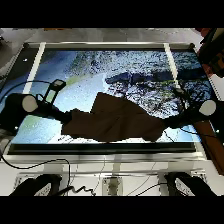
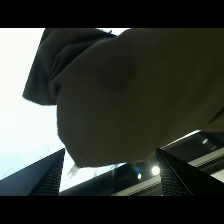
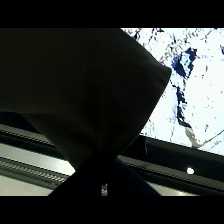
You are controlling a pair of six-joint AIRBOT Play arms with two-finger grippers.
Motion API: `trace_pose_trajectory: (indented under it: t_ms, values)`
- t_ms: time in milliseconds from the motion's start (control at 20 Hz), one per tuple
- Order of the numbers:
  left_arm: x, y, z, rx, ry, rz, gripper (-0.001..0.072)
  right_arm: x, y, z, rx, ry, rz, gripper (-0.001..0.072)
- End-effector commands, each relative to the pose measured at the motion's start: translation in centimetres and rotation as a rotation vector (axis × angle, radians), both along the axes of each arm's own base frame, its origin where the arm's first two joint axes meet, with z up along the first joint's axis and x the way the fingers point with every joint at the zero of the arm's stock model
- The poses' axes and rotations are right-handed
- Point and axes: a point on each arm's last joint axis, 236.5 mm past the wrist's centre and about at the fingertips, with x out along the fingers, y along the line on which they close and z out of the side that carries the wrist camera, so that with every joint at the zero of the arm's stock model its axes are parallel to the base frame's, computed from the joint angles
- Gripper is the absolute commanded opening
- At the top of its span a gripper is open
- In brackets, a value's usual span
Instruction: Fold the clothes and pants, and hang the long-sleeved shirts on hangers.
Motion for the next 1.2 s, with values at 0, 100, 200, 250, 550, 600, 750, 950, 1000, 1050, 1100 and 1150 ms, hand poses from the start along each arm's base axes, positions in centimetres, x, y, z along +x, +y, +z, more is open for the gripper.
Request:
trace_pose_trajectory:
  t_ms: [0,100,200,250,550,600,750,950,1000,1050,1100,1150]
  values:
    - [-0.6,3.6,-1.7,0.1,0.038,0.076,0.0639,-0.1,-0.1,-1.0,-0.007,0.001,-0.004,0.0012]
    - [-2.2,5.1,-2.6,0.12,0.113,0.087,0.0608,0.5,-0.1,-0.9,-0.003,-0.026,-0.01,0.0012]
    - [-3.9,6.8,-4.4,0.122,0.182,0.103,0.0577,0.8,-0.1,-0.9,-0.003,-0.036,-0.012,0.0012]
    - [-4.5,7.1,-5.3,0.092,0.203,0.117,0.0577,0.8,-0.1,-0.9,-0.003,-0.039,-0.013,0.0012]
    - [-4.3,4.2,-9.1,-0.352,0.155,0.278,0.0577,1.4,0.5,-0.6,0.023,-0.06,-0.021,0.0012]
    - [-4.2,4.4,-9.7,-0.378,0.152,0.317,0.0577,1.7,0.8,-0.5,0.037,-0.072,-0.027,0.0012]
    - [-4.9,4.5,-11.5,-0.401,0.213,0.358,0.0577,2.4,1.5,-0.1,0.075,-0.1,-0.04,0.0012]
    - [-3.8,4.7,-13.7,-0.42,0.227,0.416,0.0577,2.5,2.3,0.2,0.113,-0.104,-0.047,0.0012]
    - [-3.3,4.4,-13.9,-0.453,0.23,0.454,0.0577,2.5,2.5,0.2,0.122,-0.104,-0.048,0.0012]
    - [-2.8,3.6,-13.9,-0.508,0.236,0.489,0.0575,2.5,2.7,0.3,0.129,-0.104,-0.049,0.0013]
    - [-2.1,2.9,-13.8,-0.556,0.236,0.52,0.0511,2.5,2.8,0.4,0.137,-0.104,-0.051,0.0013]
    - [-1.4,2.4,-13.6,-0.604,0.229,0.554,0.0396,2.5,3.0,0.4,0.144,-0.102,-0.051,0.0013]
